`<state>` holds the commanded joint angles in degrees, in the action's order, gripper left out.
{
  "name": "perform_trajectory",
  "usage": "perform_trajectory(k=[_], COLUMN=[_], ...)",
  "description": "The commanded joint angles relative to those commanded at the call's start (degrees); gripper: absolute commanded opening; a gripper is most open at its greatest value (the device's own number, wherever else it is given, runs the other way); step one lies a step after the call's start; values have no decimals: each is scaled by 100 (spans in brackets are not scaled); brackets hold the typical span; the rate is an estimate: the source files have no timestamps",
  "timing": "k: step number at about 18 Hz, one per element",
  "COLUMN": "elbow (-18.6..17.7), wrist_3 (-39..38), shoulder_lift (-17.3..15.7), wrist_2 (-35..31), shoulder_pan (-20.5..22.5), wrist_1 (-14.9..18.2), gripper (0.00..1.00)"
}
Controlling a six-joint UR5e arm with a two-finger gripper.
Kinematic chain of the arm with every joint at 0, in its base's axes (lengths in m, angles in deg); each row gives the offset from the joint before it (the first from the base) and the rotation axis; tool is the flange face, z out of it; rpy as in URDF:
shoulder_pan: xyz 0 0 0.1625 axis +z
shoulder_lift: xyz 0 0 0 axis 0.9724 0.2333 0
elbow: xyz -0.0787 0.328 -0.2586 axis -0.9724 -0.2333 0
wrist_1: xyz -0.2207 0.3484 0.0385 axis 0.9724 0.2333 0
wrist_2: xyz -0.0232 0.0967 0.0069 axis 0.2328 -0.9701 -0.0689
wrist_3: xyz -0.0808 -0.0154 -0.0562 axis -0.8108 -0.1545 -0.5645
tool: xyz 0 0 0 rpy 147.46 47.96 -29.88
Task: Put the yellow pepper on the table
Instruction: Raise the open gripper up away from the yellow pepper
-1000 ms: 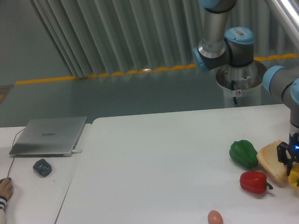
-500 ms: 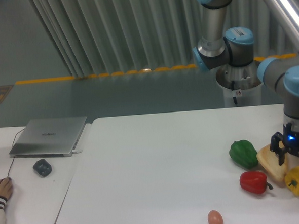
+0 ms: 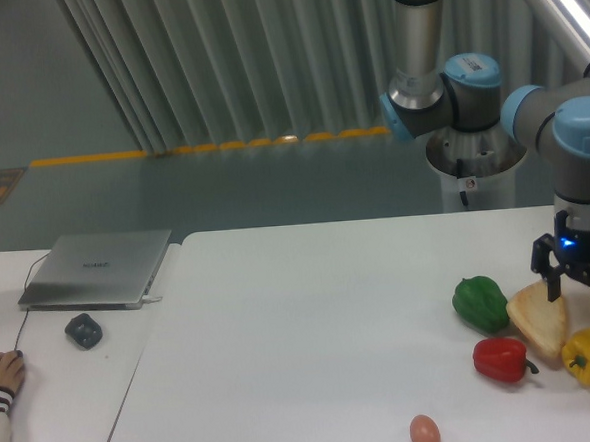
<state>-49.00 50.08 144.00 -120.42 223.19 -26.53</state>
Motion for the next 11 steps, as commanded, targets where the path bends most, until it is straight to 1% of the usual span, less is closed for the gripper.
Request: perform_trajectory(k=[2,4,6,8,9,11], elbow=[9,9,9,53,70,97], wrist_3=[641,1554,2433,3128,3393,3606], shoulder_lift=[-105,-123,-263,-281,-281,-273], wrist_2=[9,0,-52,-131,-132,-149], shoulder_pan=[228,422,720,931,1011,1125], wrist_1=[157,290,465,536,536,580], gripper=[100,100,100,100,100,100])
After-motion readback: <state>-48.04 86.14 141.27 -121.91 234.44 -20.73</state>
